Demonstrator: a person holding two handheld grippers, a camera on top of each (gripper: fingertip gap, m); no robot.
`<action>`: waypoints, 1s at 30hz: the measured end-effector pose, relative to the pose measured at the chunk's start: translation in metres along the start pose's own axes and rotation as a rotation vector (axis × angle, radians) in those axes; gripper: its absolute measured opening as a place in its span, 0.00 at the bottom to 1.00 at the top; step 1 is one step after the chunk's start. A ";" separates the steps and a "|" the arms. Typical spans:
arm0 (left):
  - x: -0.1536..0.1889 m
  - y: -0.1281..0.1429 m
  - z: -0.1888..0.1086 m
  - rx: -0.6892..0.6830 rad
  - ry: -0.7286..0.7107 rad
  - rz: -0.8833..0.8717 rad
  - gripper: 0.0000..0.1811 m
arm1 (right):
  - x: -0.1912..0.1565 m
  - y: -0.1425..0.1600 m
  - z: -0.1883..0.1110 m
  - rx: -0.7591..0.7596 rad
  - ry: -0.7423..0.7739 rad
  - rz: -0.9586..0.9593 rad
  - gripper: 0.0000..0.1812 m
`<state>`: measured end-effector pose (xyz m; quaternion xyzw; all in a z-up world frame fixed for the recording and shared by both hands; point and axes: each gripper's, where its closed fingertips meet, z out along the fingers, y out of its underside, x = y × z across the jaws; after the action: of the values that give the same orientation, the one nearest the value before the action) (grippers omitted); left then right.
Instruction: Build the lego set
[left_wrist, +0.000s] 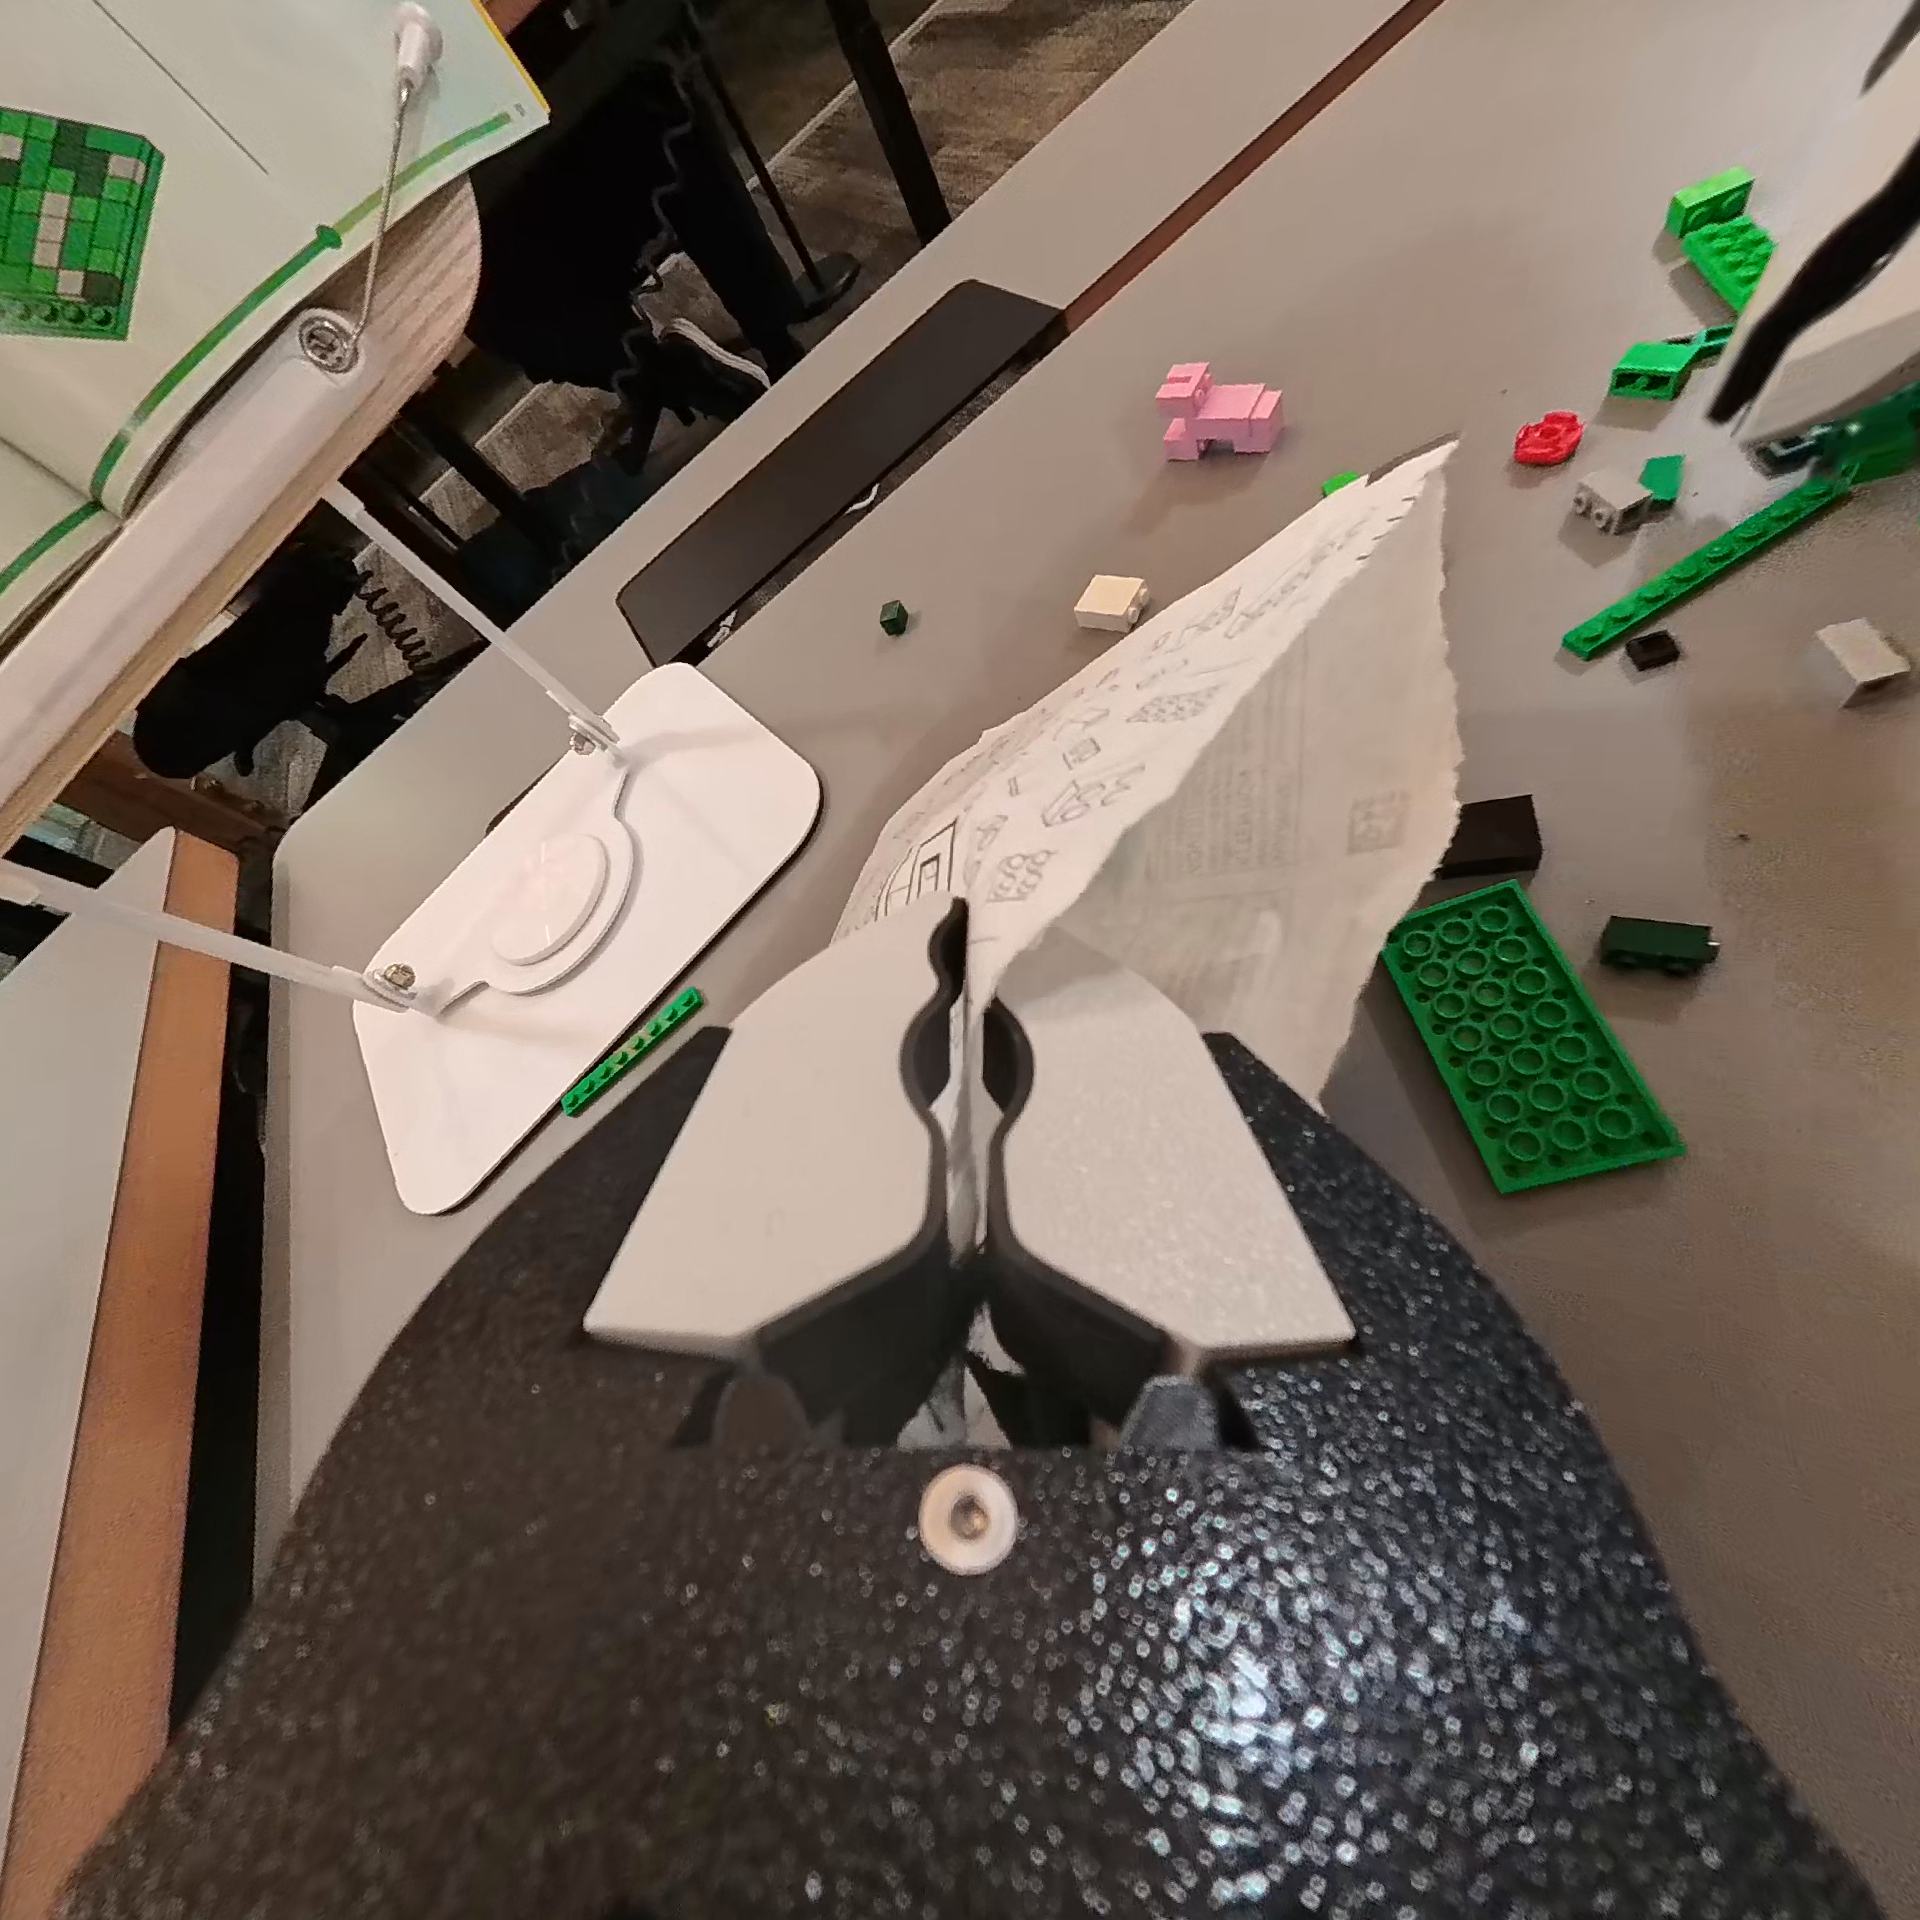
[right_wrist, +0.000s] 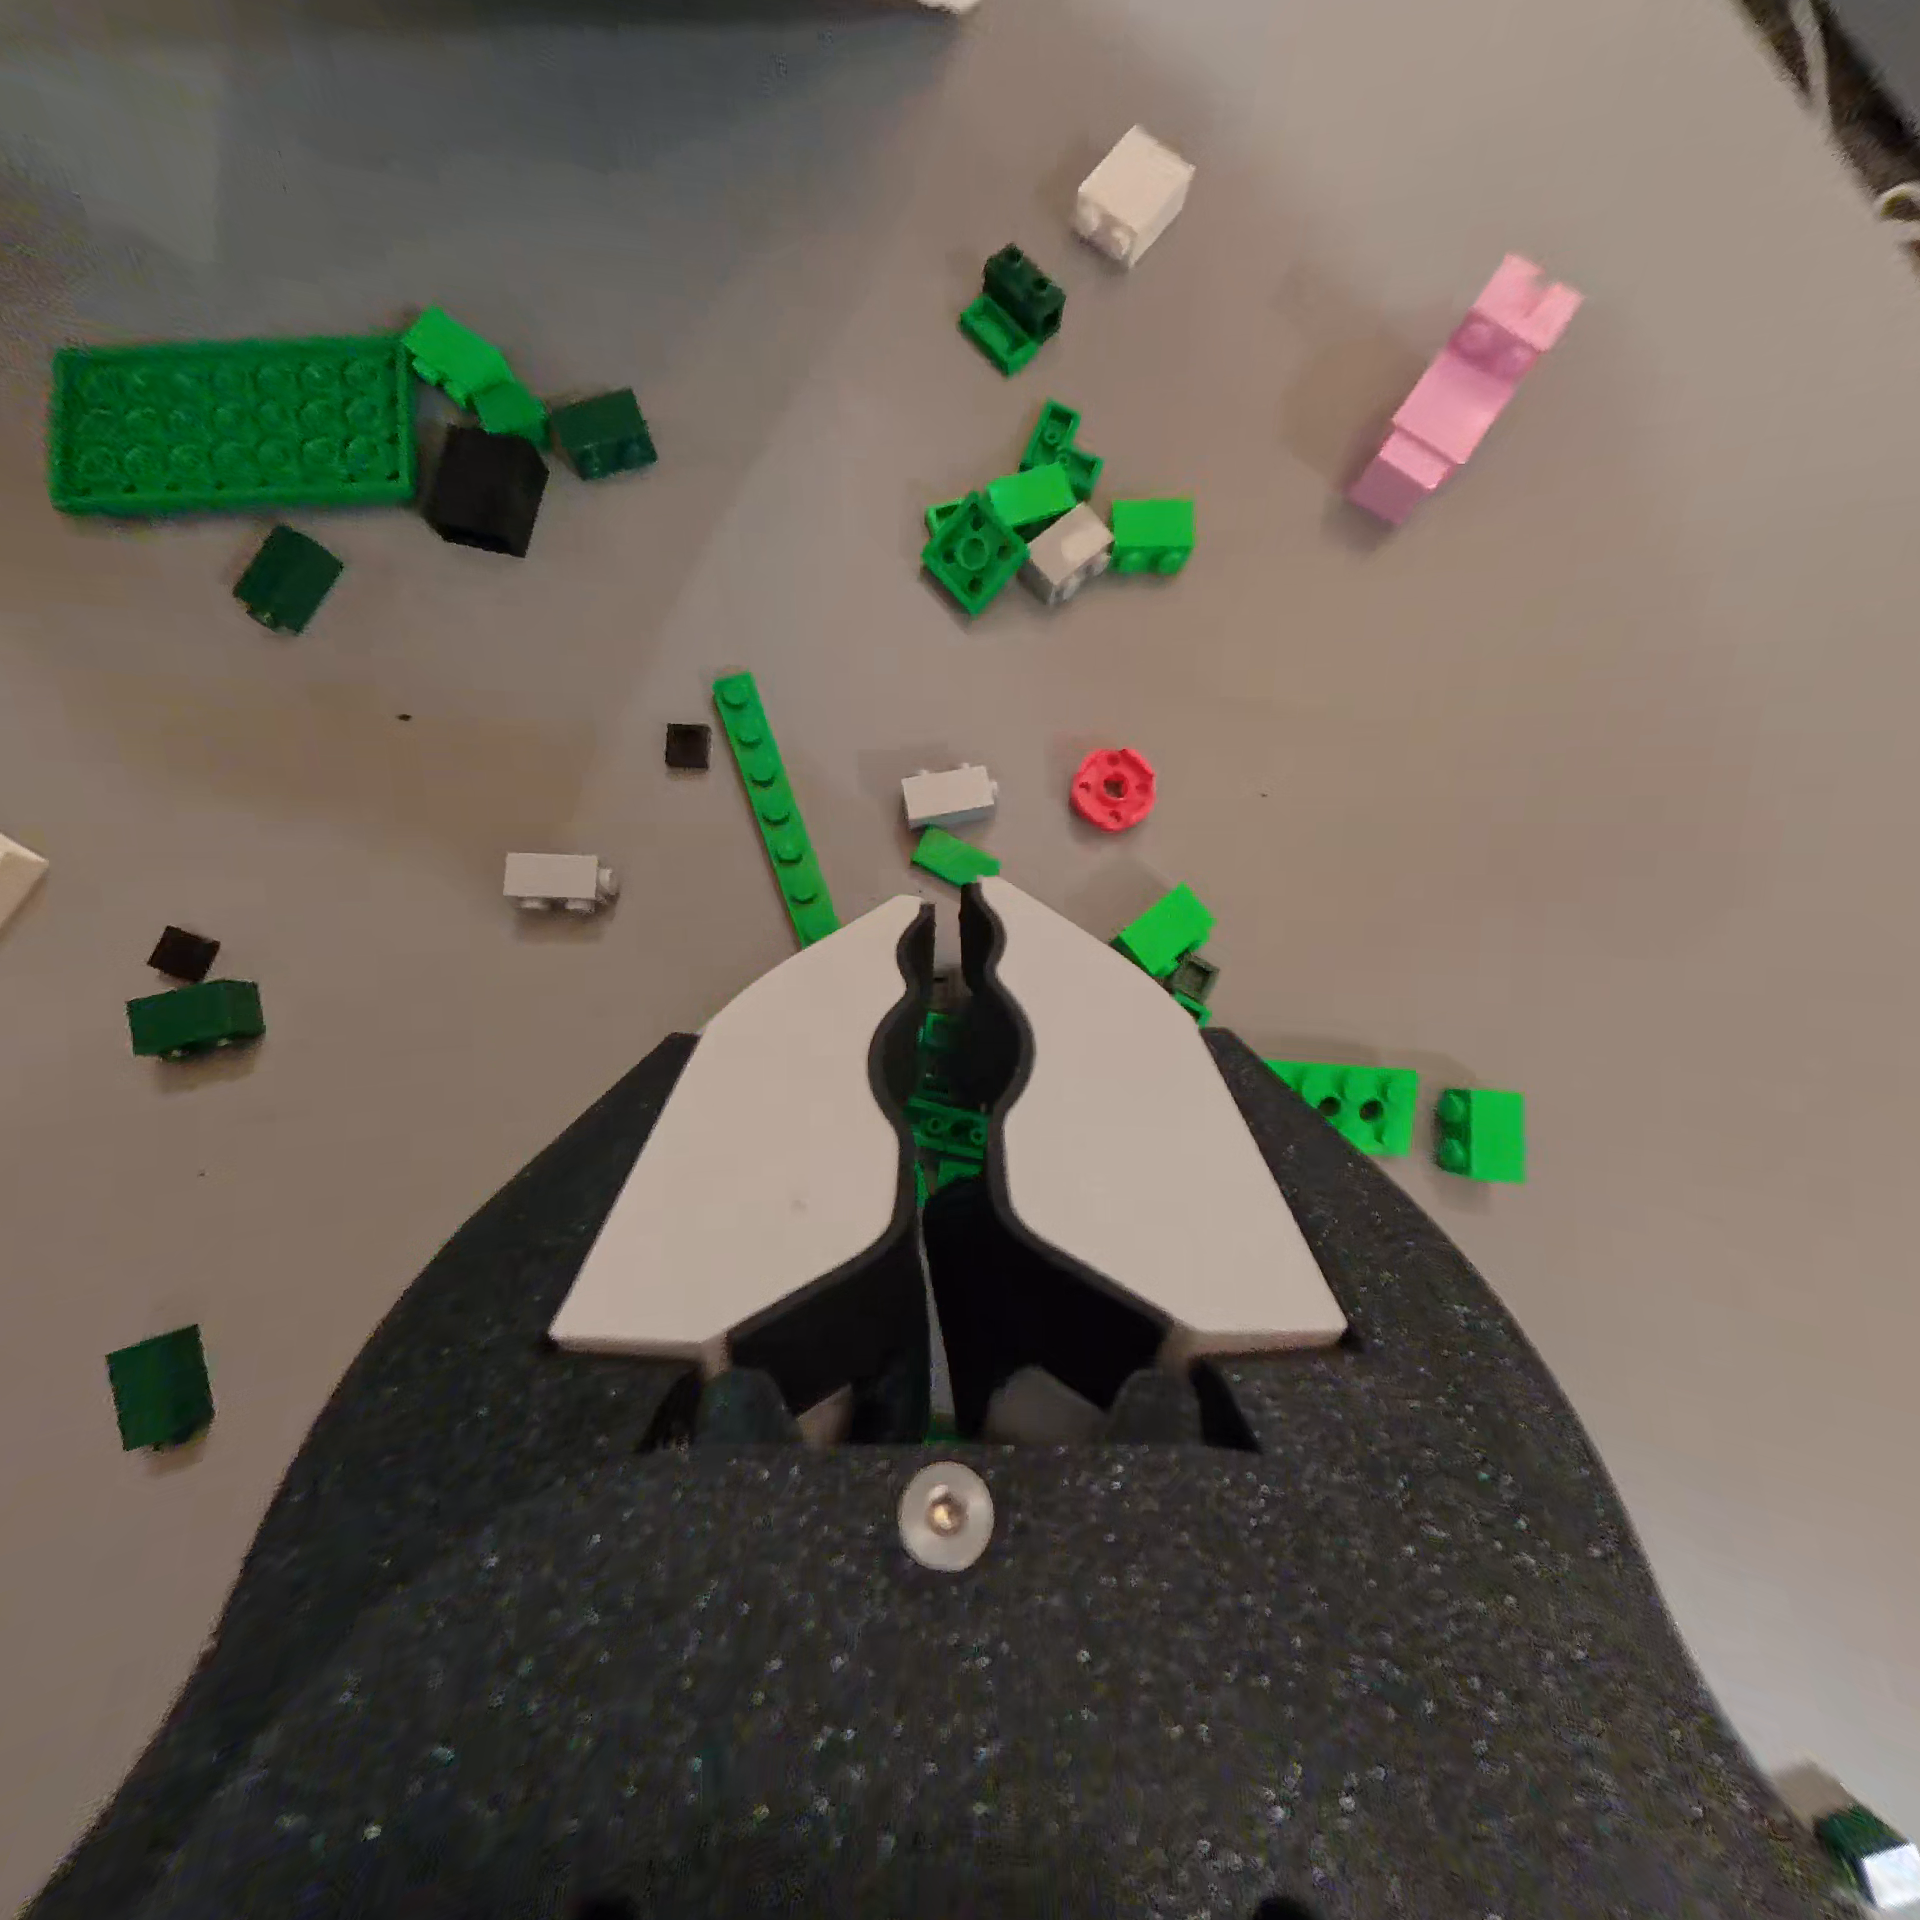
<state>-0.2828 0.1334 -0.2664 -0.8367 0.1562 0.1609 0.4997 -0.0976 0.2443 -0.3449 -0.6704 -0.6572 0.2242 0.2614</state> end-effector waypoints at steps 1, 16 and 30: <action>0.000 0.000 0.000 0.000 0.000 0.000 0.00 | -0.001 0.001 0.003 -0.018 -0.015 -0.004 0.03; 0.001 0.000 0.000 -0.006 0.004 0.013 0.00 | -0.002 0.022 -0.006 -0.110 -0.121 -0.007 0.12; 0.002 0.001 0.000 -0.009 0.006 0.021 0.00 | -0.002 0.016 -0.001 -0.055 -0.169 0.041 0.04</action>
<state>-0.2812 0.1328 -0.2676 -0.8377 0.1657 0.1642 0.4939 -0.0845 0.2418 -0.3547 -0.6695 -0.6688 0.2672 0.1819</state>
